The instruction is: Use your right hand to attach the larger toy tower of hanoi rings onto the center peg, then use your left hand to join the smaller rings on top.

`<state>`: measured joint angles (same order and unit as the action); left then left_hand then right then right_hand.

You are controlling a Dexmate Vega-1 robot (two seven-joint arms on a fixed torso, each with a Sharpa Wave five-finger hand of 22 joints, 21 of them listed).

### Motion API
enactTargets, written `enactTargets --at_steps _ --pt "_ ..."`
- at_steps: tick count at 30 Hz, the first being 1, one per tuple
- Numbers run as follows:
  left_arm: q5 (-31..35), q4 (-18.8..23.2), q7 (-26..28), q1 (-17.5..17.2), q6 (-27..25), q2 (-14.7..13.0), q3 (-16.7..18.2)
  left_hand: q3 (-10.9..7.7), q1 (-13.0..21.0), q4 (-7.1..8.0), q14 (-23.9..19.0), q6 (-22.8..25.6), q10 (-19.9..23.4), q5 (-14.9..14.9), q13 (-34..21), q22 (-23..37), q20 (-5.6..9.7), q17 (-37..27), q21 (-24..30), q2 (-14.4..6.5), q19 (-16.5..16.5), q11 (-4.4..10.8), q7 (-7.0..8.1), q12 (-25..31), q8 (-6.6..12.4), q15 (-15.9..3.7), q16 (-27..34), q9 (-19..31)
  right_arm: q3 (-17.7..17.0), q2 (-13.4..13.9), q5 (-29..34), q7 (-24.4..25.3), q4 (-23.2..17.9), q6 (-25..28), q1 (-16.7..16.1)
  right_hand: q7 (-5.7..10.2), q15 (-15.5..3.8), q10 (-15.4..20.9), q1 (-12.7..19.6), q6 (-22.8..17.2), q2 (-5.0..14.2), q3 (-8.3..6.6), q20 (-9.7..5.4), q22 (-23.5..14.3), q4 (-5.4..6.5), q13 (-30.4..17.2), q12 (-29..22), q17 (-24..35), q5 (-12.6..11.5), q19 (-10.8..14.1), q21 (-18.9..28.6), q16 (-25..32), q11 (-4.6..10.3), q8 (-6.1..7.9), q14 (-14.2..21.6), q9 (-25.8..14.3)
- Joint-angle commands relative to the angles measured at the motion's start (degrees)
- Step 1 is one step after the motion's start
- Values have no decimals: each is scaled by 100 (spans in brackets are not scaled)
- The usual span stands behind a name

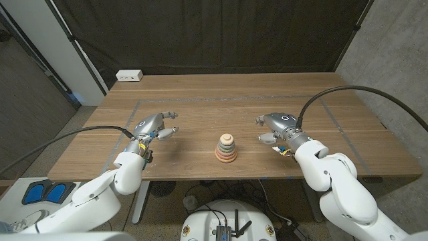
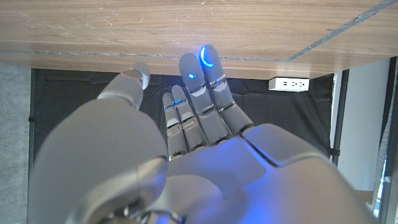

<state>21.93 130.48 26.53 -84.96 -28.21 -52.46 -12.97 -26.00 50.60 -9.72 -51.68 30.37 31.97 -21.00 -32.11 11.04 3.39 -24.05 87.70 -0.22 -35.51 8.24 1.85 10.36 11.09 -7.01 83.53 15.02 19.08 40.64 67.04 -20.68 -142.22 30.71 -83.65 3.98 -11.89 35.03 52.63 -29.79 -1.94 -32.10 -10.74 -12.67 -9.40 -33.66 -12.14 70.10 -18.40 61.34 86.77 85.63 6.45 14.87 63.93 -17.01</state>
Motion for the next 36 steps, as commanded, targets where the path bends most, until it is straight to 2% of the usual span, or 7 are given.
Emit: enactTargets --at_steps 1,7,14,19,25,30,36 --pt "492 127 433 307 -631 484 -519 37 -17 8 33 -35 -48 11 2 19 795 0 -20 62 33 -9 11 4 -6 -554 -16 8 -924 360 -1264 1638 313 -183 -681 11 -60 63 43 -8 48 -44 -193 -12 3 -22 -6 20 10 6 -8 38 56 44 67 -19" --pt "595 176 532 382 -894 670 -727 52 -38 17 58 -4 -26 19 21 17 798 10 -21 70 33 -15 7 39 26 -554 -25 2 -1104 512 -1791 2118 599 -344 -660 7 -59 102 72 -78 78 -63 -191 -21 -4 -49 -23 28 0 16 4 65 72 85 88 -38" --pt "832 292 600 420 -1325 713 -916 58 -43 17 57 28 32 21 35 14 801 3 -18 74 17 7 35 70 48 -556 -17 -2 -828 641 -1647 2415 705 68 -508 3 -59 109 89 -84 92 -72 -189 -33 -8 -79 -26 9 -7 22 19 60 76 102 76 -57" --pt "553 235 696 349 -1028 728 -686 76 2 -33 86 59 108 15 50 11 828 3 -26 165 30 118 94 106 73 -556 -7 -8 -578 604 -1463 2684 703 470 -480 23 -58 102 99 -90 90 -74 -188 -29 -14 -96 -23 20 -10 12 16 78 87 111 88 -65" --pt "404 158 543 429 -871 616 -676 92 26 -26 101 41 54 11 61 20 835 20 -17 190 34 70 80 86 73 -557 -8 -15 -479 661 -1632 2979 874 593 -458 52 -54 90 76 -181 43 -53 -182 -34 -12 -127 -16 30 1 0 24 97 85 167 88 -89" --pt "414 56 484 548 -894 583 -785 110 -19 23 80 23 49 14 84 24 827 13 -13 159 39 47 55 85 70 -557 9 -23 -452 788 -1905 3161 1043 524 -376 95 -50 -96 28 -296 -7 -33 -183 -23 1 -115 76 20 16 -43 11 83 3 221 41 -95" --pt "339 -60 418 674 -949 590 -865 122 -48 40 101 9 34 14 111 23 826 34 -13 139 36 16 37 81 69 -556 -7 -32 -184 981 -1955 3174 1270 612 -62 59 -50 -189 12 -59 -34 -32 -183 -14 0 -91 111 -1 25 -93 -1 40 -9 113 -44 -77"
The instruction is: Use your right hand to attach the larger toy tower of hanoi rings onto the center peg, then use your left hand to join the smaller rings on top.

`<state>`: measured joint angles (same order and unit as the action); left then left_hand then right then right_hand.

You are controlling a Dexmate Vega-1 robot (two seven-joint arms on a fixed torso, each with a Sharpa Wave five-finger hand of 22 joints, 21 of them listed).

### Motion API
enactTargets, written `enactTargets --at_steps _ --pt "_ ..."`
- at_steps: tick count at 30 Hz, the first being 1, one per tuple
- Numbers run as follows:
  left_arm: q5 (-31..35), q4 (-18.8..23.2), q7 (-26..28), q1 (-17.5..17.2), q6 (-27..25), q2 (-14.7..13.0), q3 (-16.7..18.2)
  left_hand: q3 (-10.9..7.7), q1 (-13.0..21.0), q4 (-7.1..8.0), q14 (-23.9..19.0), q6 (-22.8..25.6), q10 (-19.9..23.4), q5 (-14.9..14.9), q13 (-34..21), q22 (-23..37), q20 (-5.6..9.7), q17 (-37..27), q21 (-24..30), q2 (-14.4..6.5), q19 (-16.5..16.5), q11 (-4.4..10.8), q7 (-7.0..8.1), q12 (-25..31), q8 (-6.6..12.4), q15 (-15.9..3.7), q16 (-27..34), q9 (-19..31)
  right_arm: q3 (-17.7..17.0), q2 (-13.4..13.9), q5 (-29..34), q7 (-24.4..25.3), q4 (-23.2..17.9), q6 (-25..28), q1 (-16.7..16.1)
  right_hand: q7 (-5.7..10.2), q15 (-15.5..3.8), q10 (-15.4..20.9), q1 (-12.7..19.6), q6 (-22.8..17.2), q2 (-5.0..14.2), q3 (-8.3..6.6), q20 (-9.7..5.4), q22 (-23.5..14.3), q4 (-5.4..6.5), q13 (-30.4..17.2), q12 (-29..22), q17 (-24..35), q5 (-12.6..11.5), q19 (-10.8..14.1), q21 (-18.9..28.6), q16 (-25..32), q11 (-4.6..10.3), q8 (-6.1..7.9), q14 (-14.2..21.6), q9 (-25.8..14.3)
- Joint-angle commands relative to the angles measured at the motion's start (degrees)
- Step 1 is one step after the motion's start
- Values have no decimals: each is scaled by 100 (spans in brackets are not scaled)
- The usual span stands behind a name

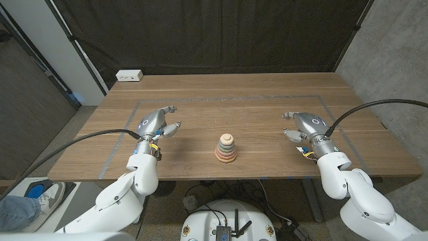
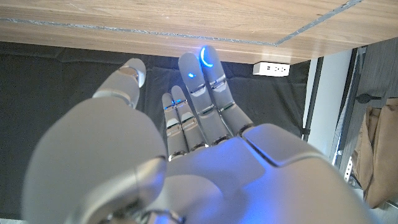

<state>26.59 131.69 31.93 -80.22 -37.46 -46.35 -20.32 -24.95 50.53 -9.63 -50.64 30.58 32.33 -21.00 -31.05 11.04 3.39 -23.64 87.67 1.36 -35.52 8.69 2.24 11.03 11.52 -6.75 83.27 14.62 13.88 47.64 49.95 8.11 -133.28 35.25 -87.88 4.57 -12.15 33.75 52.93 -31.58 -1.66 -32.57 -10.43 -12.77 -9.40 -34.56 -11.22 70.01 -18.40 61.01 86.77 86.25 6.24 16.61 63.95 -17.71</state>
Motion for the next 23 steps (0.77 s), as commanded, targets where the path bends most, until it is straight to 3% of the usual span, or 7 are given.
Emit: enactTargets --at_steps 1,13,23 --pt "-132 -207 -134 227 -16 -36 -144 19 -44 32 -16 -11 -5 14 8 23 826 -21 -11 -20 36 -25 -4 14 26 -582 33 7 387 303 -227 320 410 187 407 1 -24 -71 -18 133 -63 14 -215 -2 0 -1 20 10 25 -65 -3 -22 14 -67 -49 -6" --pt "-221 -526 13 383 203 -57 -206 24 -55 31 -10 -10 -23 14 30 22 824 -26 -15 -29 45 -20 -16 12 31 -581 38 0 823 448 -400 531 715 234 948 56 -29 -61 15 234 -59 2 -215 7 -10 -5 -19 -24 30 -115 -5 -98 28 -120 -147 10" --pt "-309 -609 47 460 332 -96 -202 26 -57 28 2 10 10 15 47 23 820 -28 -10 -39 38 -16 -4 29 42 -581 38 -5 1029 570 -541 609 720 374 1137 59 -28 3 23 201 -45 1 -214 6 -5 -28 -58 -16 32 -124 4 -101 57 -109 -150 15"
